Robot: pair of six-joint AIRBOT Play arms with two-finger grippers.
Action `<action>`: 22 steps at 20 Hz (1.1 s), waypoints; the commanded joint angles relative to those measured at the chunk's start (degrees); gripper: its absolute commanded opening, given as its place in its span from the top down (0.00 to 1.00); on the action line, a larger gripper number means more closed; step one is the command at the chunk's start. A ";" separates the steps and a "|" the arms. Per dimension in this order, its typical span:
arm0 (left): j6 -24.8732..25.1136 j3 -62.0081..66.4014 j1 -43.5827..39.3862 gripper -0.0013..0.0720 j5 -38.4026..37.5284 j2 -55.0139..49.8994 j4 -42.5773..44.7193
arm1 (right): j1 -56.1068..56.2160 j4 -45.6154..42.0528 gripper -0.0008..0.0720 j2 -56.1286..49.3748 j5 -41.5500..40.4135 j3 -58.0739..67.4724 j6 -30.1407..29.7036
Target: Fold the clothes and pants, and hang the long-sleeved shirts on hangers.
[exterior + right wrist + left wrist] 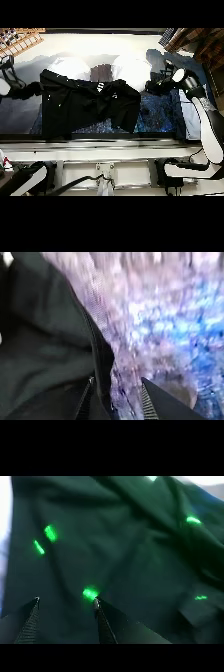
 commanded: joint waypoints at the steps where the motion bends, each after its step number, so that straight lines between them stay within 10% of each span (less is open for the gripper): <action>1: -0.09 -6.86 0.09 0.50 -0.94 8.94 -8.20 | 0.68 2.67 0.41 -0.63 -4.52 -3.67 -3.76; 8: 0.50 -11.65 -0.07 0.50 -6.19 17.16 -10.91 | 5.11 2.60 0.36 -6.88 -7.98 -1.79 -4.13; 11: 0.46 -13.92 -0.07 0.44 -10.49 17.57 -8.02 | 5.64 2.36 0.82 -7.96 -10.23 -1.66 -2.12; 12: -0.83 -15.04 -0.07 0.29 -13.07 17.57 -4.07 | 5.60 2.36 0.92 -7.93 -10.82 -1.66 -2.16; 15: -8.92 -19.39 1.20 0.23 -21.81 17.59 11.67 | 5.62 2.38 0.95 -7.93 -11.43 -1.66 -2.58; 22: -7.63 -29.38 8.74 0.23 -19.37 17.53 0.37 | 5.62 2.16 0.96 -7.93 -12.02 -1.68 -5.70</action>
